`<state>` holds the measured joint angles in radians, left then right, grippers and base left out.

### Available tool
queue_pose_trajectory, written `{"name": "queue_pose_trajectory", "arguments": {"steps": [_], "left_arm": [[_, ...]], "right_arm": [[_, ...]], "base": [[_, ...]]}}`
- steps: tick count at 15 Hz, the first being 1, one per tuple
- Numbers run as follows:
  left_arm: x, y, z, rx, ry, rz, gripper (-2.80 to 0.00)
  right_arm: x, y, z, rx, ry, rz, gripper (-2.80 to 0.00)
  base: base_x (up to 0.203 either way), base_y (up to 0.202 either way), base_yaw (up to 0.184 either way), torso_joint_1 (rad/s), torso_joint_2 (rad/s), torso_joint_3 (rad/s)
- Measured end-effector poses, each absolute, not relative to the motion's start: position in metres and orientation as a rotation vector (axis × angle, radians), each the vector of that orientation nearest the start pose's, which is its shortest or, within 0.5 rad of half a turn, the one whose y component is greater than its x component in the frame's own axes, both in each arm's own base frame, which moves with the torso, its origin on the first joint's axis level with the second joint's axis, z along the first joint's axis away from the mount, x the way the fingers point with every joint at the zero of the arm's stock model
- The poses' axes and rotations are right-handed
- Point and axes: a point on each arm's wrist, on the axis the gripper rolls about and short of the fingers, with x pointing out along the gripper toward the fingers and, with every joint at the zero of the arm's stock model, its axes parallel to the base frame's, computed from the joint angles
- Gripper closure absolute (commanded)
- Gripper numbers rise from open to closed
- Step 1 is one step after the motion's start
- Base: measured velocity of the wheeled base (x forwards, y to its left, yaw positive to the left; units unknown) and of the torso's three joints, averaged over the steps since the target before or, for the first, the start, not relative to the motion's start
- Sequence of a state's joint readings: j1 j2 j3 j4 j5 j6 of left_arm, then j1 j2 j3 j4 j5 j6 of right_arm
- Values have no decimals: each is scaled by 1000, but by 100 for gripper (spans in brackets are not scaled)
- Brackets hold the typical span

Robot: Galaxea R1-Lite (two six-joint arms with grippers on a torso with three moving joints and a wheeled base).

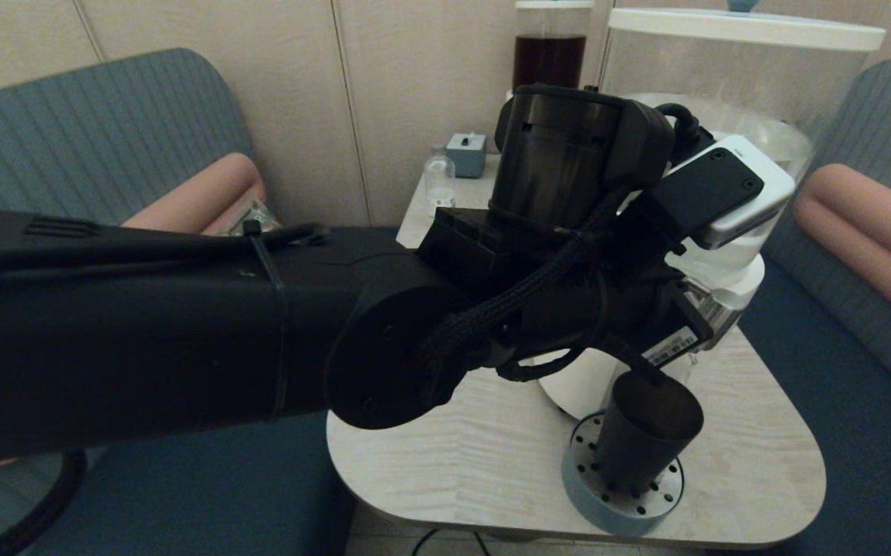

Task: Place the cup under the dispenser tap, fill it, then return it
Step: Turn off the faucet

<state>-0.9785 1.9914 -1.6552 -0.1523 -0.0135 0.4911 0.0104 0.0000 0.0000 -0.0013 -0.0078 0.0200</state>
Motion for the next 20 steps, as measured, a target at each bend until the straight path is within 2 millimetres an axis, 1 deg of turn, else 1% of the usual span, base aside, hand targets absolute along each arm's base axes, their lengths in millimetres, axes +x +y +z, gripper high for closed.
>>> {"name": "queue_pose_trajectory", "arguments": {"steps": [7, 14, 17, 19, 20], "left_arm": [[237, -354, 267, 529, -94, -1023, 0], [236, -365, 265, 523, -106, -1034, 0], [234, -361, 266, 527, -92, -1035, 0], [229, -353, 275, 523, -98, -1029, 0], [226, -346, 282, 521, -100, -1022, 0]], "right_arm": [[-23, 0, 76, 20, -1, 3, 0], [-23, 0, 76, 20, -1, 3, 0], [-23, 0, 76, 20, -1, 2, 0], [-23, 0, 76, 20, -1, 3, 0], [-23, 0, 76, 20, -1, 3, 0]], "base": [[0, 0, 0, 0, 0, 0], [0, 0, 0, 0, 0, 0], [0, 0, 0, 0, 0, 0], [0, 0, 0, 0, 0, 0], [0, 0, 0, 0, 0, 0]]}}
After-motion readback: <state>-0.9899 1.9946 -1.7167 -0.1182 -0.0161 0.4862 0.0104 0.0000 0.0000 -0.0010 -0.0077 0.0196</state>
